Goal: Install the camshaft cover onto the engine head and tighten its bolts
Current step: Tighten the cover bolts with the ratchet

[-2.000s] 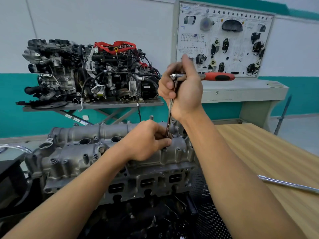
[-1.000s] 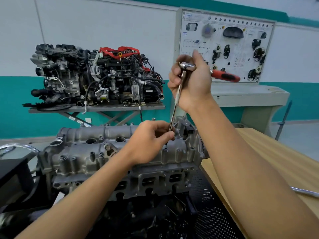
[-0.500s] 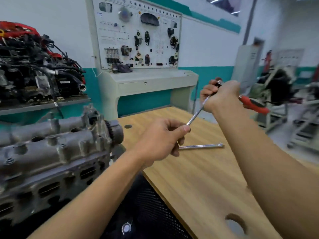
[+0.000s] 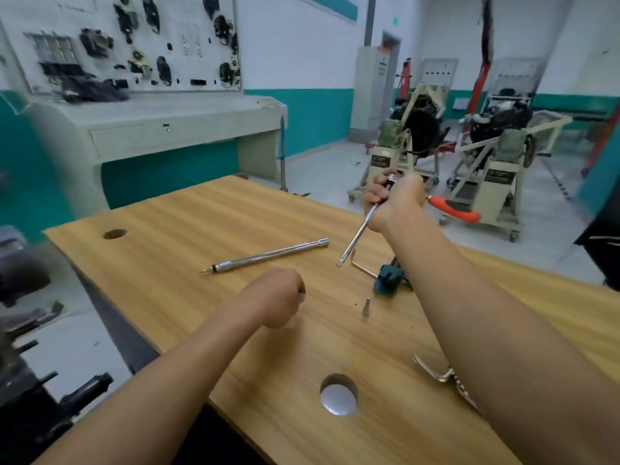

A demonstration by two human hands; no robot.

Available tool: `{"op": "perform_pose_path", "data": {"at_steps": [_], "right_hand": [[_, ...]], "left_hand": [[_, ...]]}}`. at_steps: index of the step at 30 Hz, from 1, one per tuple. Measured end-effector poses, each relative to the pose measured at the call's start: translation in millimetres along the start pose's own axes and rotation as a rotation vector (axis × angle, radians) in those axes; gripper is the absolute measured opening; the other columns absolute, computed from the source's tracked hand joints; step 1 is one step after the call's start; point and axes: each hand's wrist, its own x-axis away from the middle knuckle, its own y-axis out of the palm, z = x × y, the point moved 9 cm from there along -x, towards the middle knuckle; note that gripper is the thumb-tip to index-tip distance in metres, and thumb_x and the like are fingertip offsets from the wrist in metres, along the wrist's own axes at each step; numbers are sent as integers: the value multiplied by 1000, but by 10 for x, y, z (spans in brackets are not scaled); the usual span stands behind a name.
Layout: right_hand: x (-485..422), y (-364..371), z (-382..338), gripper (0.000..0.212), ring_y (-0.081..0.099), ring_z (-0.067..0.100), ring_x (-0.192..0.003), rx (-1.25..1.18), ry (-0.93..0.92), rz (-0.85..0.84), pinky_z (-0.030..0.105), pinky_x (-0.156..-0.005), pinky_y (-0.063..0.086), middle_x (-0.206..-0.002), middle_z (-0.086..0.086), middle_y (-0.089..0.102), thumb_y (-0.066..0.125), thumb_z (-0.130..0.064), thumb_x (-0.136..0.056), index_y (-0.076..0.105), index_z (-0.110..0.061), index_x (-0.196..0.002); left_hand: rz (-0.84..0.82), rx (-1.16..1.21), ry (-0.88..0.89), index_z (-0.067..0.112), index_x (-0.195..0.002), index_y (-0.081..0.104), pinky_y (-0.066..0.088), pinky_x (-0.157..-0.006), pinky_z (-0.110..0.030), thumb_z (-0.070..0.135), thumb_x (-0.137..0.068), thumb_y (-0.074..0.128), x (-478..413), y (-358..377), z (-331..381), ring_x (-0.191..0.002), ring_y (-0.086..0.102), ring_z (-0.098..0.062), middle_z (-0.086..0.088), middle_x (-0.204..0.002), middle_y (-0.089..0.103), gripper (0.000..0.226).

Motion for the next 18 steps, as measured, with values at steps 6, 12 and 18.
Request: {"op": "perform_pose_path", "data": {"at_steps": [6,12,18], "right_hand": [[-27,-241,-43,32,26,9,-36,3,-42,27,21,-39,16,-52,-2,46,33,-22,-97,51,-16,-71],[-37,-220,-122,30,27,9,-36,-43,-51,-16,20,-37,19,-52,-2,47,37,-21,-97,52,-14,-72],[-1,-63,-250,37,28,10,-35,-88,-74,-77,19,-35,19,-53,-1,46,36,-26,-101,52,-15,-70]], "left_hand": [[-151,-129,125,18,-102,76,49,-77,-26,25,-90,67,-307,208,227,-91,63,-18,-1,-103,72,16],[-129,-132,86,29,-133,59,51,-88,-33,46,-83,71,-371,135,184,-109,62,-20,3,-121,65,54],[110,-292,453,35,-140,48,27,-114,-46,68,-83,58,-328,167,1037,-133,41,-20,6,-136,55,66]]}}
